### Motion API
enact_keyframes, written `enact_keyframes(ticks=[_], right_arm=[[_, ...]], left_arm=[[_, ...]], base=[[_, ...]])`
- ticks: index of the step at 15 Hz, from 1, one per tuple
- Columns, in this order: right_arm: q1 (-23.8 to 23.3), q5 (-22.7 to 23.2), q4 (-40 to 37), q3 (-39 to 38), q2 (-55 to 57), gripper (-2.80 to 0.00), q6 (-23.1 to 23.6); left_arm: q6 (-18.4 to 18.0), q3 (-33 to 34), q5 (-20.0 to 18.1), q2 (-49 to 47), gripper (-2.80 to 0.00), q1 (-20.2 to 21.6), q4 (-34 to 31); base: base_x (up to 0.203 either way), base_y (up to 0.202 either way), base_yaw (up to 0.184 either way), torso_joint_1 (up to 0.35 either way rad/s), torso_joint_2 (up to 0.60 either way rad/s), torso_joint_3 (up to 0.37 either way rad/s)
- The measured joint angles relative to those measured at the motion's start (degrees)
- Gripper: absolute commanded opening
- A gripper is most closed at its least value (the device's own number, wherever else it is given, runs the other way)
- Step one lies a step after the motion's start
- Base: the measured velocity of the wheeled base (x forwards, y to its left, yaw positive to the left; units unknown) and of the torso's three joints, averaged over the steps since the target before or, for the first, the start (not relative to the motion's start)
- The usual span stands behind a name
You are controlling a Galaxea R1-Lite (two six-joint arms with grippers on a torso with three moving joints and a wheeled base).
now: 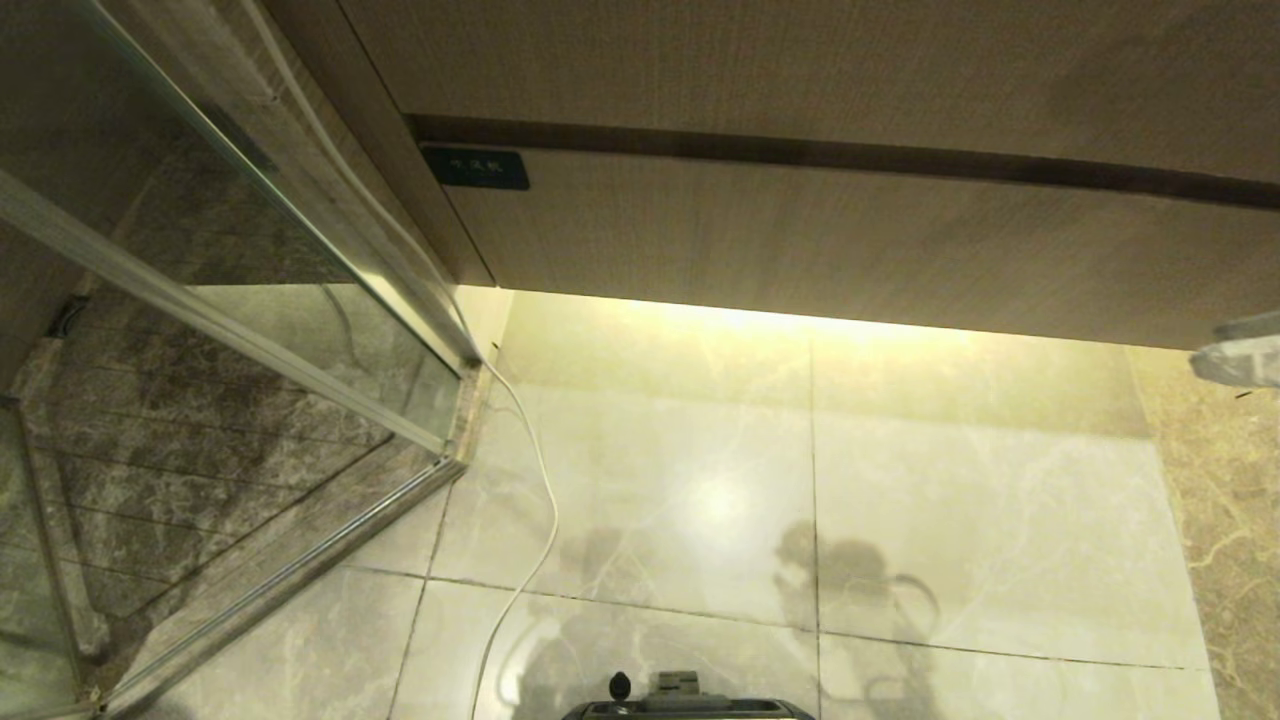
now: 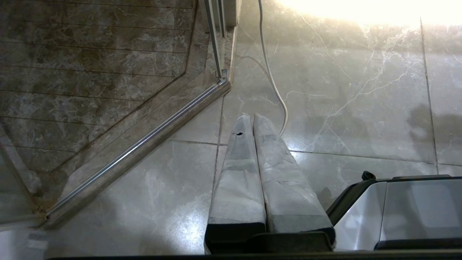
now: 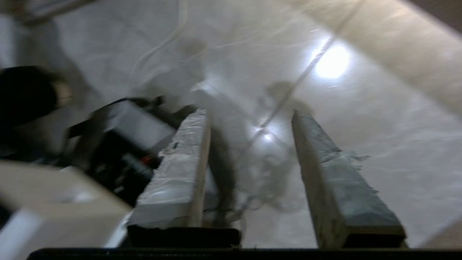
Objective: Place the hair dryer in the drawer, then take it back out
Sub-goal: Pull open the drawer
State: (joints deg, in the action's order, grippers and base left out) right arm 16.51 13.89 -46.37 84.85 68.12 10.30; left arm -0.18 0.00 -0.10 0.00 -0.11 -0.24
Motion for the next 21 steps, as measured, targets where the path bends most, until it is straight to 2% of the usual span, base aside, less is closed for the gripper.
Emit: enact_keyframes(ticks=[1, 2, 4, 6, 9, 10, 11, 15, 18, 21], right_arm=[[0.71, -4.13, 3.86, -0.73, 2.00, 0.00, 1.15], [1.17, -6.42, 7.61, -1.88, 3.58, 0.00, 2.55], [1.46, -6.93, 12.99, -4.65, 5.48, 0.00, 7.56], [0.56, -6.96, 17.11, -7.32, 6.41, 0.00, 15.70], [-2.86, -6.44, 21.51, -9.42, 7.18, 0.00, 31.61], [-4.15, -4.86, 23.32, -10.44, 7.45, 0.00, 36.39], [-5.01, -3.71, 25.78, -11.42, 7.67, 0.00, 38.92], [-7.60, -2.76, 39.81, -16.49, 8.79, 0.00, 46.84], [-9.67, 1.54, 49.03, -19.47, 10.49, 0.00, 49.62], [-11.17, 3.71, 50.47, -20.13, 11.87, 0.00, 51.38]], left_arm=[[0.00, 0.00, -0.01, 0.00, -2.80, 0.01, 0.00], [0.00, 0.00, 0.00, 0.00, -2.80, 0.01, -0.02], [0.00, 0.00, 0.00, 0.00, -2.80, 0.01, -0.02], [0.00, 0.00, 0.00, 0.00, -2.80, 0.00, -0.02], [0.00, 0.00, 0.00, 0.00, -2.80, 0.00, -0.05], [0.02, 0.00, 0.00, 0.00, -2.80, 0.00, -0.04], [0.00, 0.00, 0.00, 0.00, -2.80, -0.02, 0.00], [0.00, 0.00, 0.00, 0.00, -2.80, 0.00, 0.00], [0.02, 0.00, 0.03, 0.00, -2.80, 0.00, 0.00], [0.00, 0.00, 0.00, 0.00, -2.80, -0.02, 0.00]], base=[[0.000, 0.000, 0.000, 0.000, 0.00, 0.000], [0.000, 0.000, 0.000, 0.000, 0.00, 0.000], [0.000, 0.000, 0.000, 0.000, 0.00, 0.000], [0.000, 0.000, 0.000, 0.000, 0.00, 0.000], [0.000, 0.000, 0.000, 0.000, 0.00, 0.000], [0.000, 0.000, 0.000, 0.000, 0.00, 0.000], [0.000, 0.000, 0.000, 0.000, 0.00, 0.000], [0.000, 0.000, 0.000, 0.000, 0.00, 0.000], [0.000, 0.000, 0.000, 0.000, 0.00, 0.000], [0.000, 0.000, 0.000, 0.000, 0.00, 0.000]])
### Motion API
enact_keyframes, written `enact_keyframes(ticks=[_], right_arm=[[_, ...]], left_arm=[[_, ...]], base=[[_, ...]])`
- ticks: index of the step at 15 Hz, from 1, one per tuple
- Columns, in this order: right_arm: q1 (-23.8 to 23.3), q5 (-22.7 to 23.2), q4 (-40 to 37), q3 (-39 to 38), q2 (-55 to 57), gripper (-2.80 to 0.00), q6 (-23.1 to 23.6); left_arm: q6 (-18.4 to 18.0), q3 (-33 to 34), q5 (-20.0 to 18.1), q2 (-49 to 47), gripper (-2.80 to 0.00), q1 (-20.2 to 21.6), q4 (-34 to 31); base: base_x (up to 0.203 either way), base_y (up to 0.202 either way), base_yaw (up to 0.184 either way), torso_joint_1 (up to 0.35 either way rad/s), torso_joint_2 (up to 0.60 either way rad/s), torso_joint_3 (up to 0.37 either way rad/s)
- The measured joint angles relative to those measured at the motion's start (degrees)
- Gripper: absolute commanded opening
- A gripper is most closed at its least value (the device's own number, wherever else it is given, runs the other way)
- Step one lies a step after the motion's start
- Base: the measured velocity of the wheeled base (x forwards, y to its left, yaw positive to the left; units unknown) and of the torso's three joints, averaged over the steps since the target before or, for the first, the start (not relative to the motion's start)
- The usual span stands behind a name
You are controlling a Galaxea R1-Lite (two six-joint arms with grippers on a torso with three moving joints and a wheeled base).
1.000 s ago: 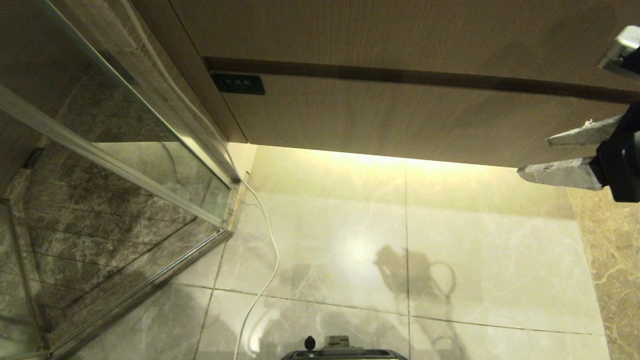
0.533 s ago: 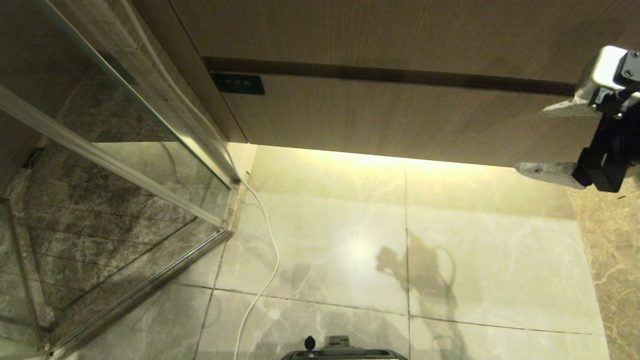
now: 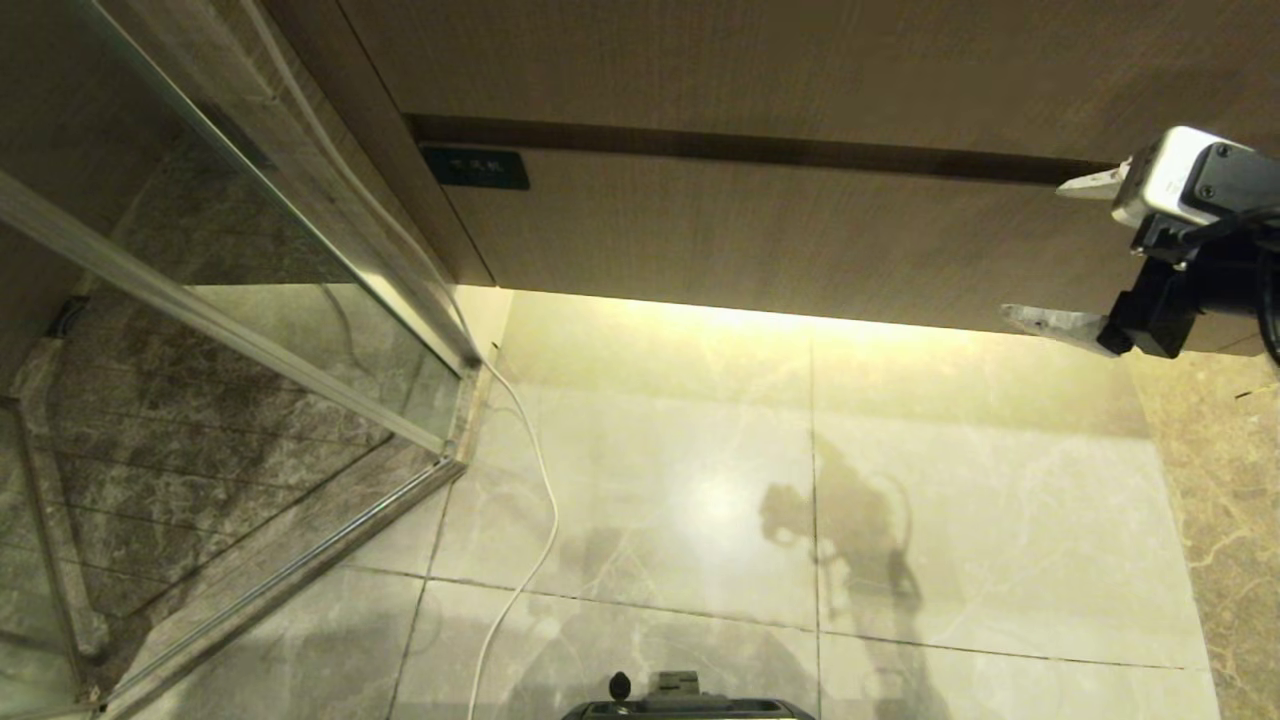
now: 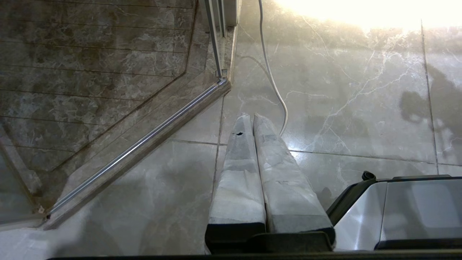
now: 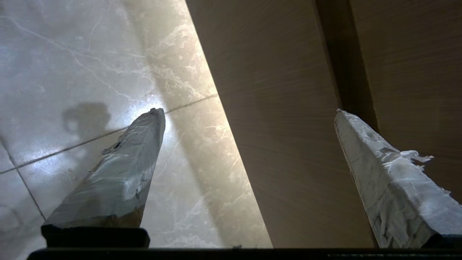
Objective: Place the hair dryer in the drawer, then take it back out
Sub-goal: Pull open the drawer
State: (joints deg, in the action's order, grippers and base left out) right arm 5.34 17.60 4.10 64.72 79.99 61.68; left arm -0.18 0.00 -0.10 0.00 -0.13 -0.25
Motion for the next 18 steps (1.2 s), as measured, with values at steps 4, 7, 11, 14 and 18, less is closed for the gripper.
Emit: enact_keyframes(ticks=[4, 7, 11, 14, 18], right_arm=[[-1.53, 4.94, 3.64, -0.58, 1.38, 0.00, 1.44], [-2.42, 6.62, 6.19, -0.69, 2.99, 0.00, 3.31], [-2.67, 6.22, 7.50, 2.12, 6.47, 0.00, 3.41], [-2.62, 5.77, 7.19, 6.06, 9.77, 0.00, 3.33], [-2.62, 5.11, 6.97, 11.69, 14.25, 0.00, 3.22]], left_arm=[[0.02, 0.00, 0.02, 0.00, -2.80, 0.00, -0.02], [0.01, 0.00, 0.00, 0.00, -2.80, 0.02, 0.00], [0.02, 0.00, 0.00, 0.00, -2.80, 0.02, 0.00], [-0.02, 0.00, 0.00, 0.00, -2.80, 0.02, -0.02], [0.00, 0.00, 0.00, 0.00, -2.80, 0.02, 0.01]], base=[[0.000, 0.000, 0.000, 0.000, 0.00, 0.000], [0.000, 0.000, 0.000, 0.000, 0.00, 0.000], [0.000, 0.000, 0.000, 0.000, 0.00, 0.000], [0.000, 0.000, 0.000, 0.000, 0.00, 0.000], [0.000, 0.000, 0.000, 0.000, 0.00, 0.000]])
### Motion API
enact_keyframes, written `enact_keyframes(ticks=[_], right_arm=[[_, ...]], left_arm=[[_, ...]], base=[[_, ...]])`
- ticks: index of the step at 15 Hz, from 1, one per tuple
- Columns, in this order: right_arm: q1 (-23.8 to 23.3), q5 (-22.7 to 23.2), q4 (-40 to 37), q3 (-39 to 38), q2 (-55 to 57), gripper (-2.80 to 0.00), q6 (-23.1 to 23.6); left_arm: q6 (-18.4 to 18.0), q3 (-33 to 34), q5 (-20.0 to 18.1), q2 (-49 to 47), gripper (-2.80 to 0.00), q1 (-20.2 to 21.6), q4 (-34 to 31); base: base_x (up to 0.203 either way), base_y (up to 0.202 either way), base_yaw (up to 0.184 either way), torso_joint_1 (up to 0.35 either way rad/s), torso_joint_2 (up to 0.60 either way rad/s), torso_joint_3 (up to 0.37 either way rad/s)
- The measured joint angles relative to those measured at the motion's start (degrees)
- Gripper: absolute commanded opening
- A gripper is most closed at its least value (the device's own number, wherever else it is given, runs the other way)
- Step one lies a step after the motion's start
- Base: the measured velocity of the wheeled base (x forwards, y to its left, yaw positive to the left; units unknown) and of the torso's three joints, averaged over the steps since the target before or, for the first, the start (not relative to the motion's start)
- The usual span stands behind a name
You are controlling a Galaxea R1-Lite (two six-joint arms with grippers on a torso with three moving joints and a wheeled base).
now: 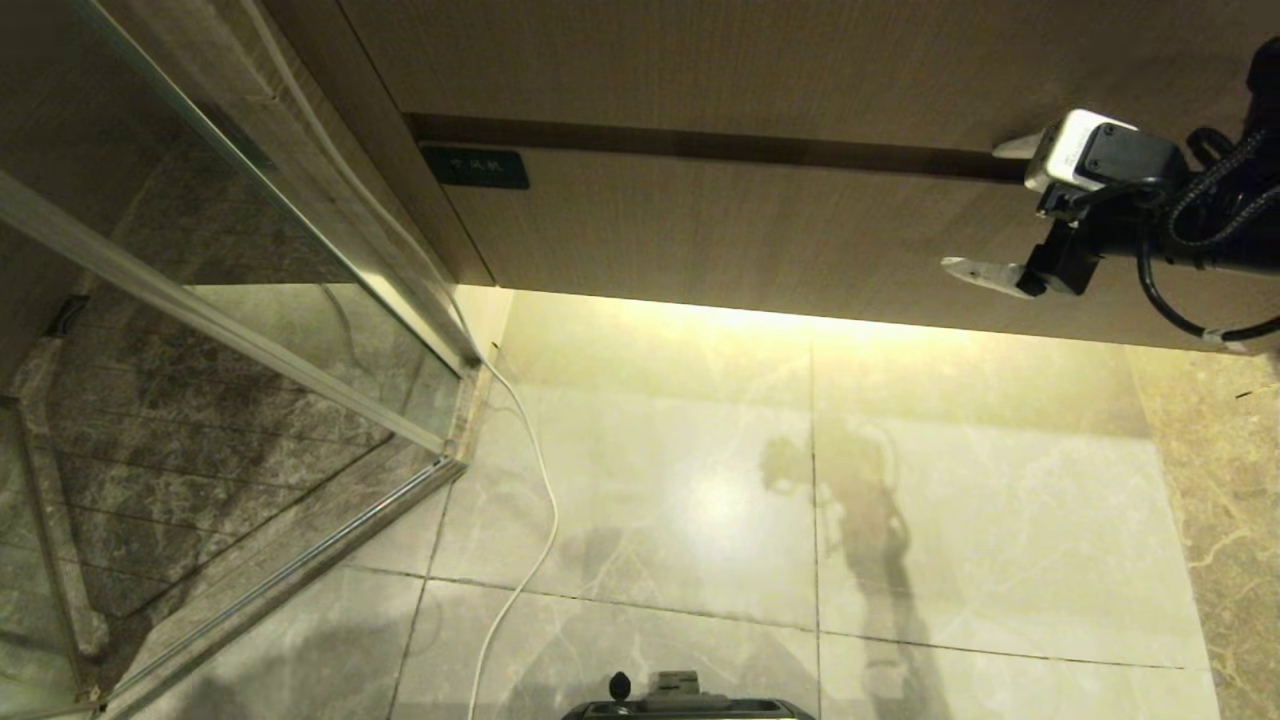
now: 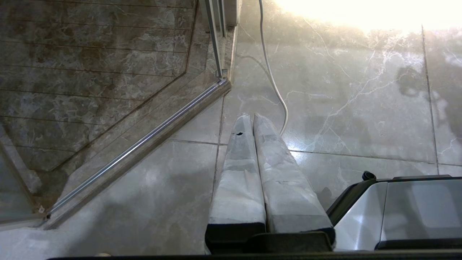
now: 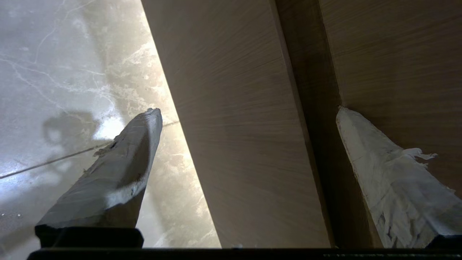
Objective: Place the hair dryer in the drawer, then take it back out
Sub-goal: Pull open the drawer
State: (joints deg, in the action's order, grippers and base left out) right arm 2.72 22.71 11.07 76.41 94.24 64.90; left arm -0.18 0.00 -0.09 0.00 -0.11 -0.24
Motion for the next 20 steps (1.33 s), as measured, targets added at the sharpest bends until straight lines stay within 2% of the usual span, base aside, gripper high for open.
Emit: enact_keyframes(ticks=[9, 15, 20], right_arm=[[0.04, -3.78, -0.96, 3.52, 4.83, 0.00, -0.38], [0.09, -4.03, -1.22, 4.64, 6.40, 0.00, -0.41], [-0.07, -4.94, -8.54, 5.06, 6.57, 0.00, -0.71]], left_arm=[[0.00, 0.00, 0.02, 0.00, -2.80, -0.02, -0.03], [0.00, 0.00, 0.02, 0.00, -2.80, 0.00, -0.03], [0.01, 0.00, 0.00, 0.00, -2.80, 0.00, 0.00]], base=[[0.000, 0.000, 0.000, 0.000, 0.00, 0.000], [0.000, 0.000, 0.000, 0.000, 0.00, 0.000], [0.000, 0.000, 0.000, 0.000, 0.00, 0.000]])
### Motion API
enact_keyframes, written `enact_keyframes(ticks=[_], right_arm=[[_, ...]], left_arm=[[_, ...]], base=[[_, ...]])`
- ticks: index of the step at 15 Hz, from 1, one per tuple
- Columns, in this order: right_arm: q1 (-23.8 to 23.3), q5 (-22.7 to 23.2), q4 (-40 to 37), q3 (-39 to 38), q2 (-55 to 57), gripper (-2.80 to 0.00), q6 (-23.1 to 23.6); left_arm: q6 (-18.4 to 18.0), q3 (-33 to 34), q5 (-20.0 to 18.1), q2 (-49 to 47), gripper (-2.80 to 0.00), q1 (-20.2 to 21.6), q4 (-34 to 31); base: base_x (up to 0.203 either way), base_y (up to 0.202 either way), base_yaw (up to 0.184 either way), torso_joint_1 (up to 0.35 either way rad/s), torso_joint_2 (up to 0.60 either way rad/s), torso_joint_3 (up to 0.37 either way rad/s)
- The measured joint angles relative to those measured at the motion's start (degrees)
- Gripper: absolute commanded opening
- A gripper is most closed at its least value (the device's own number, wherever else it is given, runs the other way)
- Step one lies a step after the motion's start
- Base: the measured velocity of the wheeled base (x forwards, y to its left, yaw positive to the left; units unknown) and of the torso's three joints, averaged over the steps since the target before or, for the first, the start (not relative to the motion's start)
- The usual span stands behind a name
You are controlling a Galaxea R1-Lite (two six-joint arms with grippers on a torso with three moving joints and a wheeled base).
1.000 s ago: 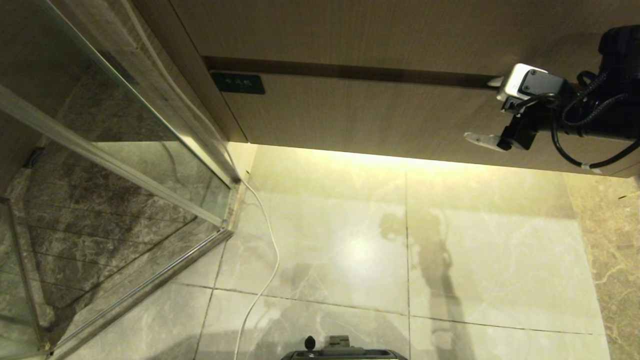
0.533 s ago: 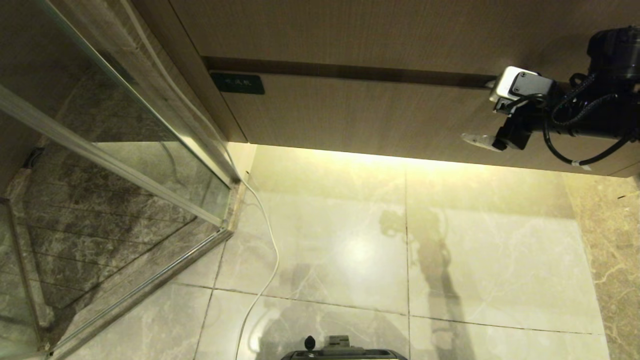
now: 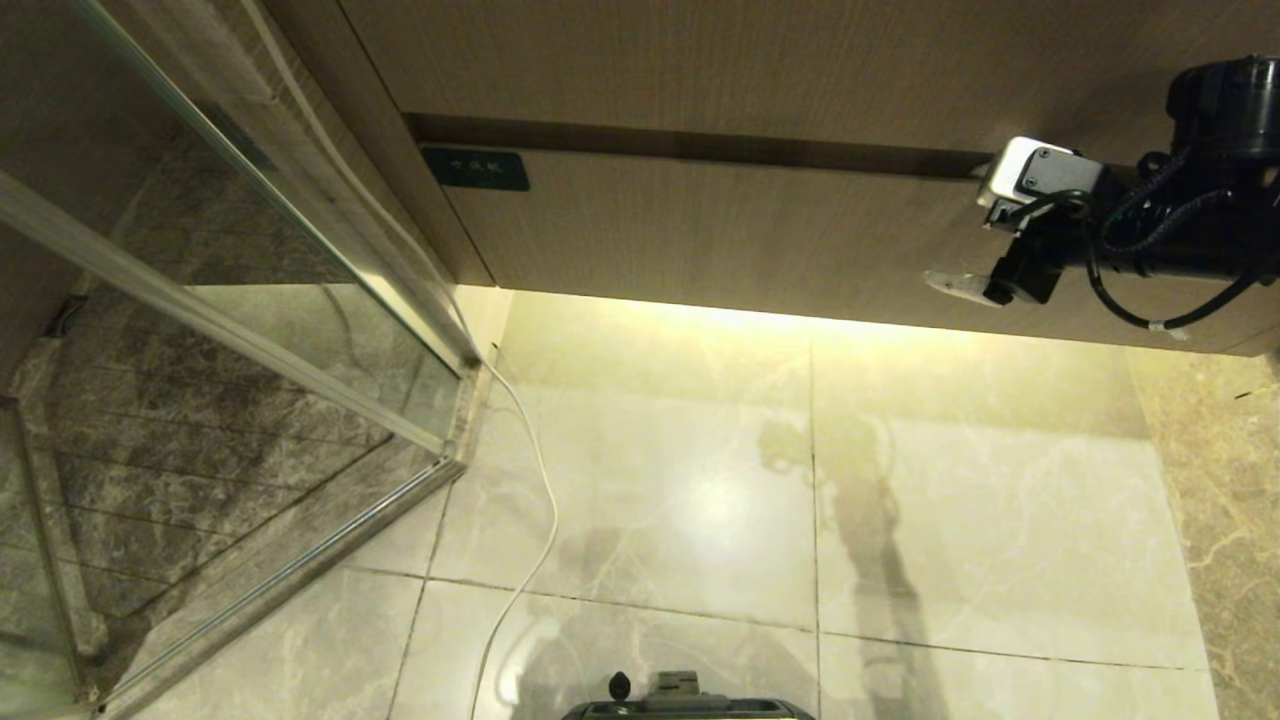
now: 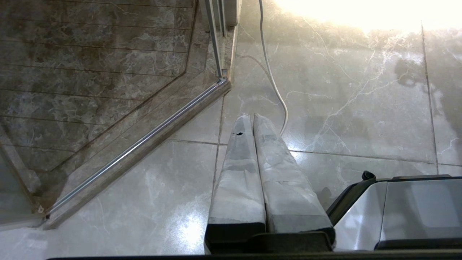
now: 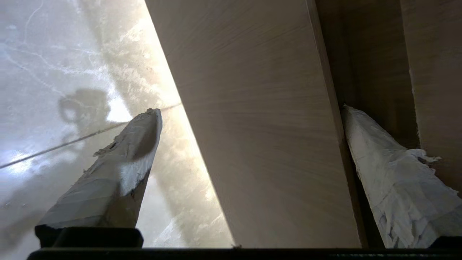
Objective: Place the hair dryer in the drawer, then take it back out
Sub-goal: Pull open the drawer
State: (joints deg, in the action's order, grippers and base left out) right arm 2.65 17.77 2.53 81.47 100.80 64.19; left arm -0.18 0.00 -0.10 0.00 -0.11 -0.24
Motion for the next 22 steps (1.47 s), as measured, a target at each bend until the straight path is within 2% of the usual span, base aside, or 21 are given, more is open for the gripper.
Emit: enact_keyframes(ticks=[4, 18, 22], right_arm=[[0.10, -1.82, -5.47, -0.20, -0.90, 0.00, -4.77], [-0.02, -6.85, -22.68, -2.12, -5.42, 0.00, -9.25], [-0.06, -9.06, -32.08, -3.81, -9.71, 0.00, -10.70]], left_arm=[[0.02, 0.00, 0.00, 0.00, -2.80, 0.00, 0.00], [0.00, 0.00, -0.01, 0.00, -2.80, 0.00, 0.00], [-0.01, 0.00, 0.02, 0.00, -2.80, 0.00, -0.05]], base=[[0.000, 0.000, 0.000, 0.000, 0.00, 0.000], [0.000, 0.000, 0.000, 0.000, 0.00, 0.000], [0.000, 0.000, 0.000, 0.000, 0.00, 0.000]])
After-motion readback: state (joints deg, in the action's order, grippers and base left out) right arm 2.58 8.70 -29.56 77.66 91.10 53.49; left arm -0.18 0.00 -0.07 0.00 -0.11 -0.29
